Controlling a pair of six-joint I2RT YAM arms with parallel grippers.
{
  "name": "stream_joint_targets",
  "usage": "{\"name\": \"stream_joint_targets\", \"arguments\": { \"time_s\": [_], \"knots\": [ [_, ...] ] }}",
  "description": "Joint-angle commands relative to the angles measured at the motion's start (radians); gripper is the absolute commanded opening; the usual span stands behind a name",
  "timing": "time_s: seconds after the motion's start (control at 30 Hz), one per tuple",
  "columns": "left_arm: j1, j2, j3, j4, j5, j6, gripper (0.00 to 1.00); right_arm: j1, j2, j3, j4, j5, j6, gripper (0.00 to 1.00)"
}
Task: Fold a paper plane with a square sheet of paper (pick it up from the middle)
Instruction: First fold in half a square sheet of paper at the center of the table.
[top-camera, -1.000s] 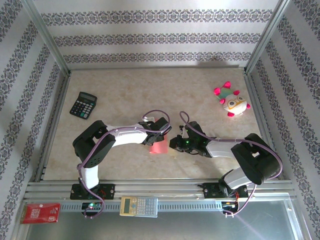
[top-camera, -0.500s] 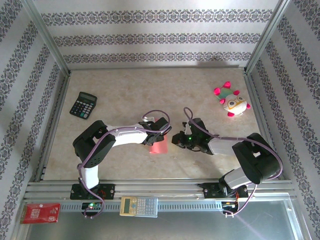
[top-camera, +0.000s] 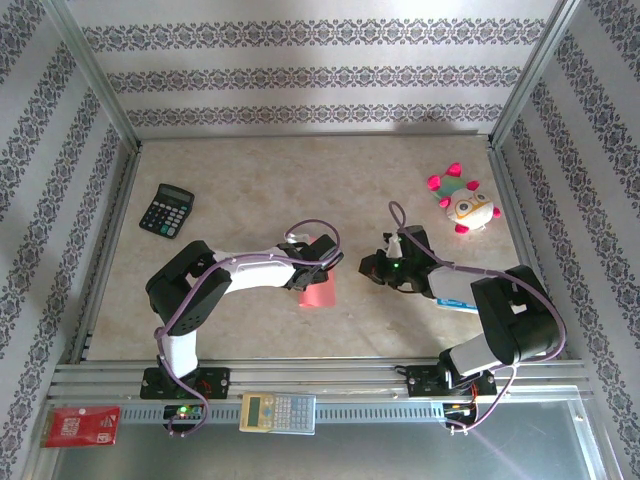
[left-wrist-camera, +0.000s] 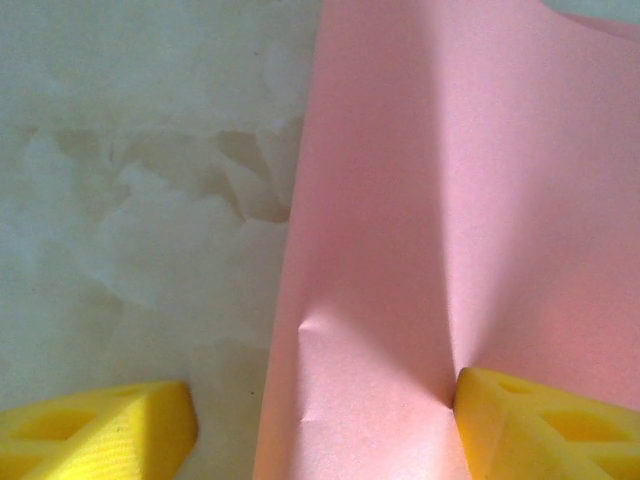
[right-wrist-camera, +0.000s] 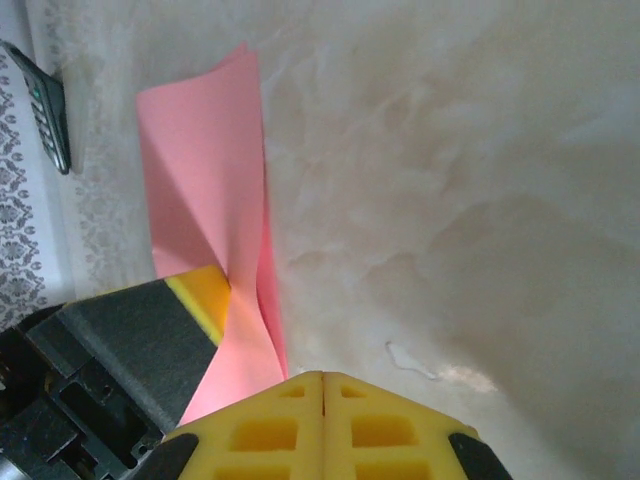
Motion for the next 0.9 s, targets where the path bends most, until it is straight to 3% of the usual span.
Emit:
{"name": "stream_joint_targets", "arguments": {
  "time_s": [0.0, 0.2, 0.87],
  "knots": [
    [0.079, 0.138, -0.040, 0.166, 0.023, 0.045, 0.73, -0.043, -0.015, 0.032, -0.062, -0.044, -0.068, 0.05],
    [0.079, 0.123, -0.062, 0.178, 0.004, 0.018, 0.72, -0.091, -0.038, 0.045, -0.104, -0.062, -0.099, 0.05],
    [0.087, 0.138, -0.037, 0.207, -0.032, -0.052, 0.66, -0.082, -0.029, 0.020, -0.073, -0.079, -0.081, 0.05]
  ]
}}
